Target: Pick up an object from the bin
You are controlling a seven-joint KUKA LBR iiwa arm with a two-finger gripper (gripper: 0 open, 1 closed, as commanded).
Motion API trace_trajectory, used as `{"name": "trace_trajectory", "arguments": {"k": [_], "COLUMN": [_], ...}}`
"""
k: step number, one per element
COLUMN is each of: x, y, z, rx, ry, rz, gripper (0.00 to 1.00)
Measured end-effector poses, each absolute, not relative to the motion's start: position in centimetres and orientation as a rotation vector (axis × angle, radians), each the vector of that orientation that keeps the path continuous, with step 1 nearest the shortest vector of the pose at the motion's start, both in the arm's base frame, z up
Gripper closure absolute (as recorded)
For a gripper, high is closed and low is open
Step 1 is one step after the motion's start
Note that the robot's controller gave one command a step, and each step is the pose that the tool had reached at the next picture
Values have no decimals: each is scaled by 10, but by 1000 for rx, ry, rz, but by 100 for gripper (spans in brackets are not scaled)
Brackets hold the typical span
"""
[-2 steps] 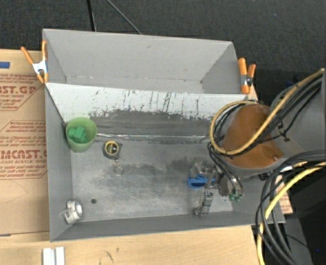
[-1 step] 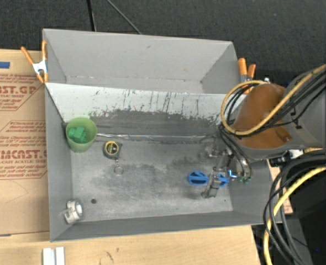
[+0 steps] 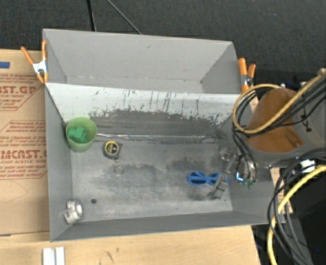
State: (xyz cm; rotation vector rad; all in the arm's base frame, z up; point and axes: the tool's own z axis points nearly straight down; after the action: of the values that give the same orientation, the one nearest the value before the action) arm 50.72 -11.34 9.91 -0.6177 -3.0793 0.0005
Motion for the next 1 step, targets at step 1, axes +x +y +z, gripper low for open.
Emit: {"name": "trace_trajectory", "arguments": {"k": [1], "x": [498], "y": [-92], "z": [68], "rx": [-710], "ry": [-3056], "rz": [-2], "gripper": [0]}}
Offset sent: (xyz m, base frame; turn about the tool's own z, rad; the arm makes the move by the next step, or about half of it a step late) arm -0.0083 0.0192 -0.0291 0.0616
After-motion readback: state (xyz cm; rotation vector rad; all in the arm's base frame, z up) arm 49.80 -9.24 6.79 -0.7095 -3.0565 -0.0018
